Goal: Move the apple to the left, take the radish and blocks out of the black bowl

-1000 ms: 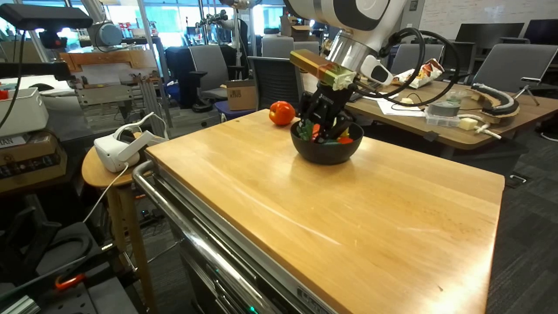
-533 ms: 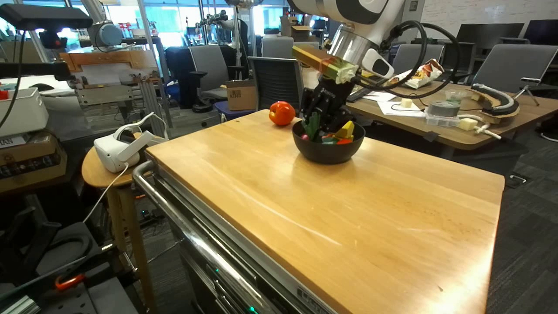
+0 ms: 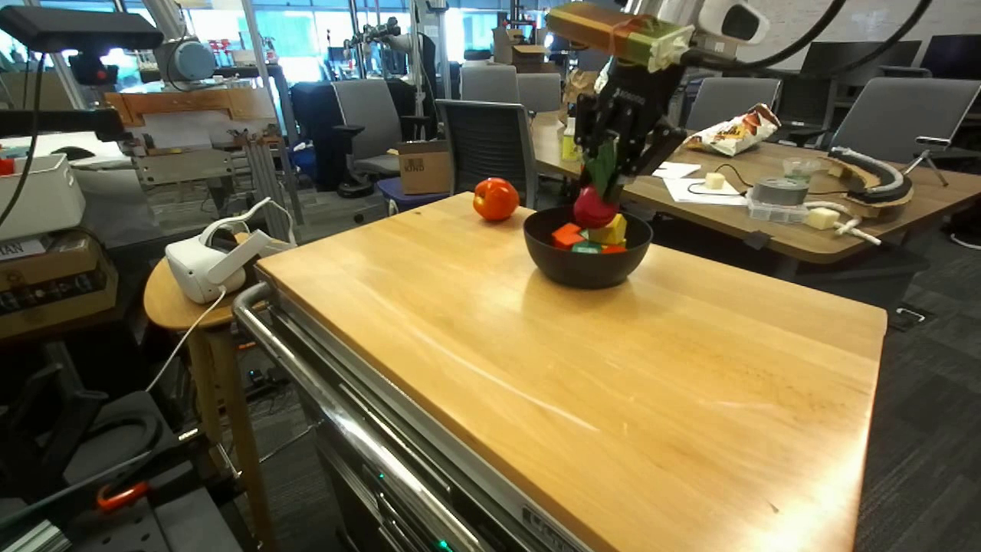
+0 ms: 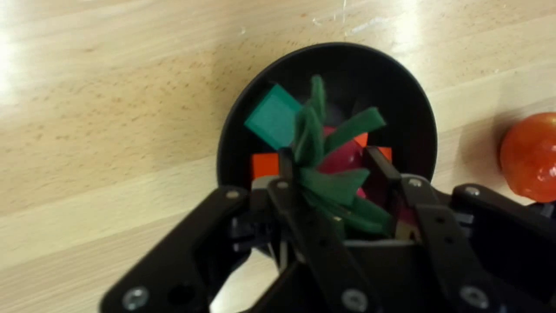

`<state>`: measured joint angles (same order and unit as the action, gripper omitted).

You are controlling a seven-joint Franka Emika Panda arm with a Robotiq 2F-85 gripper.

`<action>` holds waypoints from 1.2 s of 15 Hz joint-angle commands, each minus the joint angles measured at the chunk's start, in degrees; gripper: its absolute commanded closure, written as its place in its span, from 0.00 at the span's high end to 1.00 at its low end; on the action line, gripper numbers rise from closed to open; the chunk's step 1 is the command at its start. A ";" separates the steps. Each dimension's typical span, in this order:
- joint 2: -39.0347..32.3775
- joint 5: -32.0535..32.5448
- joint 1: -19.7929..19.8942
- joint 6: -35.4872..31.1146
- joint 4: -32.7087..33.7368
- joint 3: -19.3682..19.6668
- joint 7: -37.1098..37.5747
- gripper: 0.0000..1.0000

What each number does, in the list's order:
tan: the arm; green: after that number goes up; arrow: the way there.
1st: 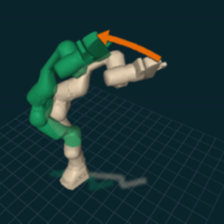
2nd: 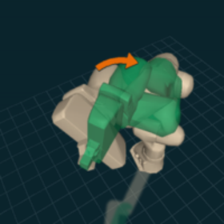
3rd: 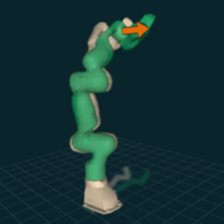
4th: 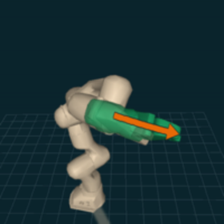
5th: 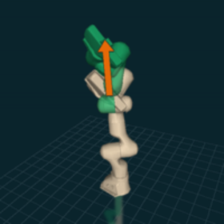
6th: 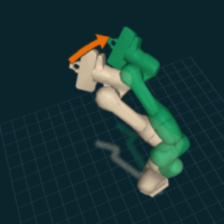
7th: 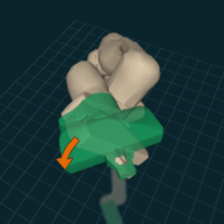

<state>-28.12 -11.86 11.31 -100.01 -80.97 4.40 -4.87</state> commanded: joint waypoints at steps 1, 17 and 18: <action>5.08 -1.90 3.07 -4.21 -3.04 1.41 -1.05 0.16; -8.84 19.02 -1.06 1.06 5.25 5.03 9.53 0.16; -8.99 19.60 -1.08 1.10 5.37 5.09 9.65 0.66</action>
<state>-35.71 5.73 11.16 -101.50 -78.96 8.29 3.81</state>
